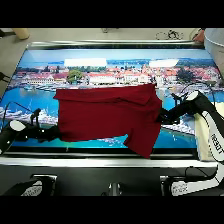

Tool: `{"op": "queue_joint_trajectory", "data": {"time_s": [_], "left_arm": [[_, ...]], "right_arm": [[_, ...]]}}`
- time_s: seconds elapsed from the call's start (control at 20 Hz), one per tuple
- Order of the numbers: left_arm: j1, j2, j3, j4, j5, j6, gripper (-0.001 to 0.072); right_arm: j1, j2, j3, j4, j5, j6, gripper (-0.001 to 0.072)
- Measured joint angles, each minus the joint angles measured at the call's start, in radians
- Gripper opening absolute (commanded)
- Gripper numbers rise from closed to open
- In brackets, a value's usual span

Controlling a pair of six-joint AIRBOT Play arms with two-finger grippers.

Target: Fold the shirts.

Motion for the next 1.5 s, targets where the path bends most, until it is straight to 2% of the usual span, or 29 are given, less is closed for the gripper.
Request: {"op": "queue_joint_trajectory", "data": {"time_s": [0.2, 0.35, 0.45, 0.55, 0.7, 0.8, 0.9, 1.1, 1.3, 1.5], "left_arm": [[0.0, 0.086, 0.133, -0.003, -0.016, 0.005, 0.0023], [0.003, 0.186, 0.391, -0.003, 0.014, 0.036, 0.0023], [0.004, 0.261, 0.656, 0.005, 0.085, 0.053, 0.0024], [0.005, 0.32, 0.912, 0.038, 0.158, 0.061, 0.0024], [0.005, 0.384, 1.165, 0.087, 0.179, 0.061, 0.0023], [0.006, 0.406, 1.246, 0.117, 0.148, 0.055, 0.0023], [0.006, 0.407, 1.288, 0.164, 0.098, 0.05, 0.0023], [0.005, 0.327, 1.314, 0.222, -0.072, 0.046, 0.0024], [0.004, 0.153, 1.202, 0.238, -0.262, 0.044, 0.0023], [-0.003, -0.055, 0.961, 0.245, -0.246, 0.043, 0.0025]], "right_arm": [[0.0, 0.019, 0.04, 0.043, 0.046, -0.062, 0.002], [-0.001, 0.177, 0.222, 0.077, 0.054, -0.107, 0.0021], [-0.001, 0.346, 0.404, 0.086, -0.011, -0.137, 0.0022], [-0.002, 0.543, 0.563, 0.073, -0.142, -0.179, 0.0022], [-0.002, 0.78, 0.676, 0.011, -0.297, -0.188, 0.0022], [-0.003, 0.867, 0.709, -0.045, -0.311, -0.159, 0.0022], [-0.002, 0.899, 0.726, -0.107, -0.261, -0.132, 0.0023], [-0.002, 0.828, 0.739, -0.165, -0.102, -0.09, 0.0021], [0.0, 0.6, 0.738, -0.177, 0.101, -0.072, 0.002], [0.024, 0.275, 0.698, -0.18, 0.192, -0.027, 0.0021]]}}
